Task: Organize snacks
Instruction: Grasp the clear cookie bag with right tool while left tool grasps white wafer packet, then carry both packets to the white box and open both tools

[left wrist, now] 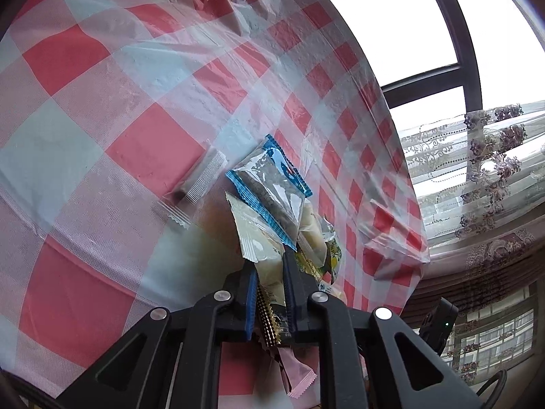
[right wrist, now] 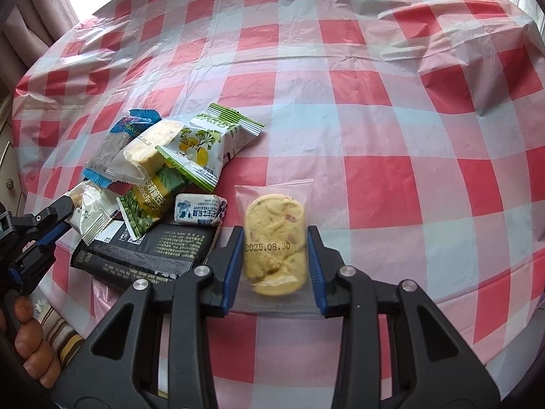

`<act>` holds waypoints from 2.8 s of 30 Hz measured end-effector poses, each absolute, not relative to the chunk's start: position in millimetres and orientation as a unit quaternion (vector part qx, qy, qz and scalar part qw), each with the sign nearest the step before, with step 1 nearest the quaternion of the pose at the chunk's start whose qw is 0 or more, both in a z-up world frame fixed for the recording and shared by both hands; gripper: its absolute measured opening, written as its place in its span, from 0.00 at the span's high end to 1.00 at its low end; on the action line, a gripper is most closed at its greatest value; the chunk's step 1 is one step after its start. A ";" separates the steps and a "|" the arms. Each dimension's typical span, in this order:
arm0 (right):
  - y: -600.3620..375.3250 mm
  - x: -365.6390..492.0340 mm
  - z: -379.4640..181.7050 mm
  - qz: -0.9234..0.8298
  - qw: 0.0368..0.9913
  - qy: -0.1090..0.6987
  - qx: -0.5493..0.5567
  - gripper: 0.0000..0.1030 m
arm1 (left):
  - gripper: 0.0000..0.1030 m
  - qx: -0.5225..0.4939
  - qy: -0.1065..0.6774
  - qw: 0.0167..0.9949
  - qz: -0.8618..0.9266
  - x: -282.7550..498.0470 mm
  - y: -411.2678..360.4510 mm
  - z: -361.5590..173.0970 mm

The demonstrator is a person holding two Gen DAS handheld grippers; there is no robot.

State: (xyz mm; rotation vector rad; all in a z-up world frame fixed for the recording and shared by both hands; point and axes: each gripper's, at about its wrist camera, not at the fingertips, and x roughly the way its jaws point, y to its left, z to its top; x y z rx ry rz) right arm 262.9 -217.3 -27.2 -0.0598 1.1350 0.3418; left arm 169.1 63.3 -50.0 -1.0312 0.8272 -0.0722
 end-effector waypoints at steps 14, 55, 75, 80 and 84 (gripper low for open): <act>-254.0 232.1 -3.7 0.167 0.841 0.514 -0.002 0.62 | 0.86 -0.436 0.361 0.823 -0.035 146.4 40.1 -13.0; -513.0 126.2 10.4 -0.035 0.859 0.501 0.093 0.62 | 0.86 -0.171 0.515 0.783 -0.305 158.4 -283.0 13.3; -527.1 119.1 10.0 -0.043 0.857 0.503 0.100 0.35 | 0.55 -0.111 0.535 0.783 -0.298 140.9 -305.6 11.6; -513.1 122.3 11.0 -0.027 0.857 0.507 0.091 0.34 | 0.54 -0.089 0.528 0.807 -0.249 145.3 -284.9 15.9; -498.0 124.1 12.1 -0.010 0.857 0.508 0.084 0.34 | 0.54 -0.087 0.534 0.810 -0.224 147.5 -266.7 13.4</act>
